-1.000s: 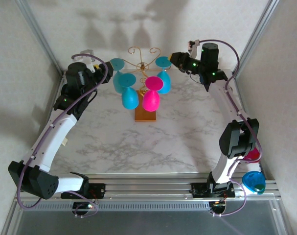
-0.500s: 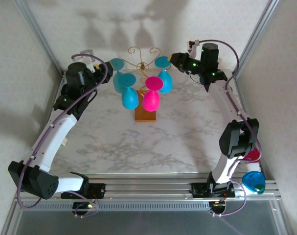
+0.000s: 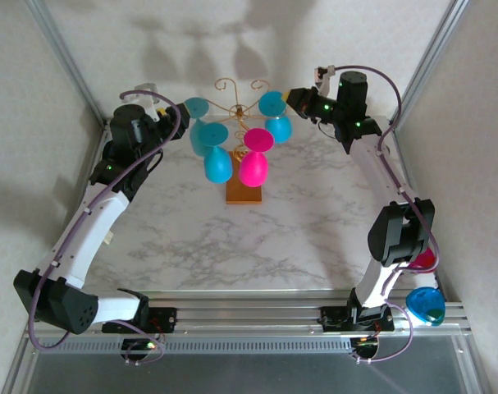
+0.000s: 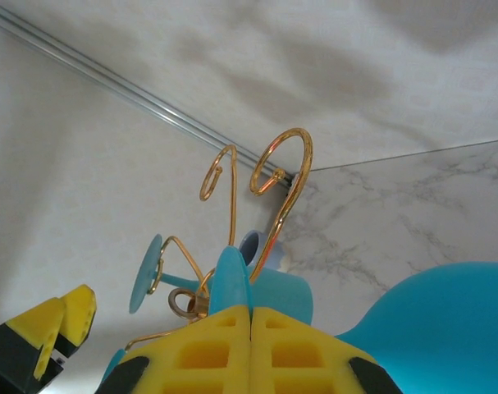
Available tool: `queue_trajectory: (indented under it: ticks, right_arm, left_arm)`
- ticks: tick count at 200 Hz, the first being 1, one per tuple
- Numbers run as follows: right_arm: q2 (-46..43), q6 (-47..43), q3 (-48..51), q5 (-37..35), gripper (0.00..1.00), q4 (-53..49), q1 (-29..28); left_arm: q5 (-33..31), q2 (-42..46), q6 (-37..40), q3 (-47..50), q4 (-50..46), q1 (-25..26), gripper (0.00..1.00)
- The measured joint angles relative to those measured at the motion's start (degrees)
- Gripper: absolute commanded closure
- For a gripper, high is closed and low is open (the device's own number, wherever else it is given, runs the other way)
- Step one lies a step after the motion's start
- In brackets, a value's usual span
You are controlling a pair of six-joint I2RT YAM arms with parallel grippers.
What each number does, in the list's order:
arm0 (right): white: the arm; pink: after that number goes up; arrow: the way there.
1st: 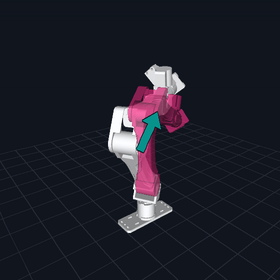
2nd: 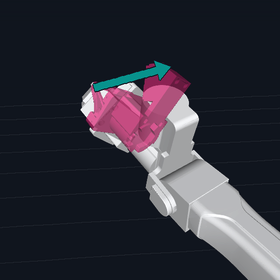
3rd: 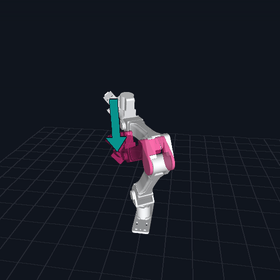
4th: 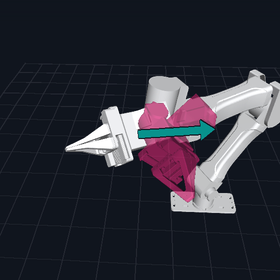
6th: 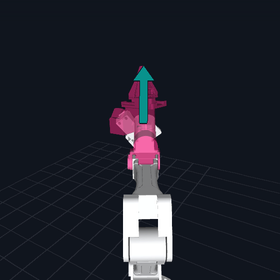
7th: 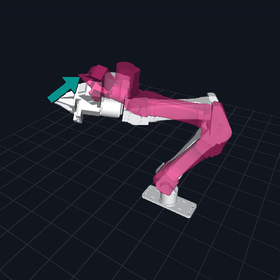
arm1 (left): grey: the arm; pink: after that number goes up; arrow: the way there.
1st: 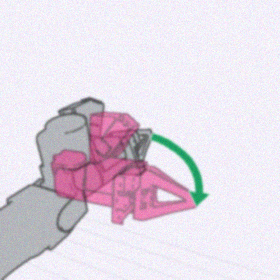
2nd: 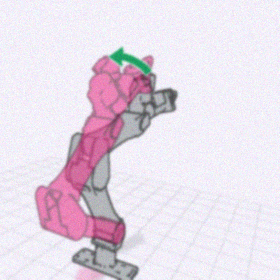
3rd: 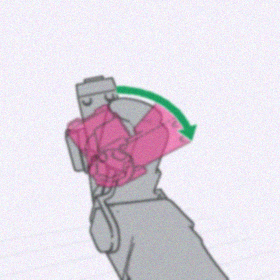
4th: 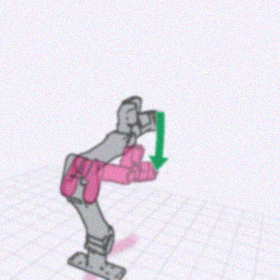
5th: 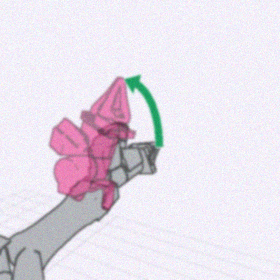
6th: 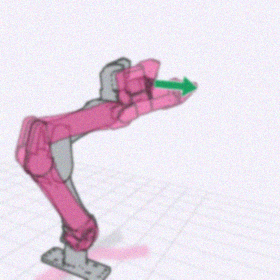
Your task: Take the wine glass off the wine glass rack
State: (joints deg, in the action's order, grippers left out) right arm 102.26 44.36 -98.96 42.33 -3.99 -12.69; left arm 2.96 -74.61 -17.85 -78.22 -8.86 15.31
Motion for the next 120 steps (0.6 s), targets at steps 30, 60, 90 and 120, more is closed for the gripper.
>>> queue_trajectory:
  ticks: [30,60,90,120]
  right_arm:
    - [0.0,1.5,0.0,1.0,1.0,0.9,0.0]
    - [0.7,4.2,0.0,2.3,1.0,3.5,0.0]
    - [2.4,6.3,-0.7,3.3,1.0,5.0,0.0]
    - [3.5,7.7,-1.7,3.9,1.0,5.8,0.0]
  left_arm:
    - [-0.2,0.0,0.0,0.0,0.0,0.0,0.4]
    - [-0.4,0.0,0.0,0.0,0.0,0.0,0.4]
    - [-0.5,0.0,0.0,0.0,0.0,0.0,0.4]
    - [-0.6,0.0,0.0,0.0,0.0,0.0,0.4]
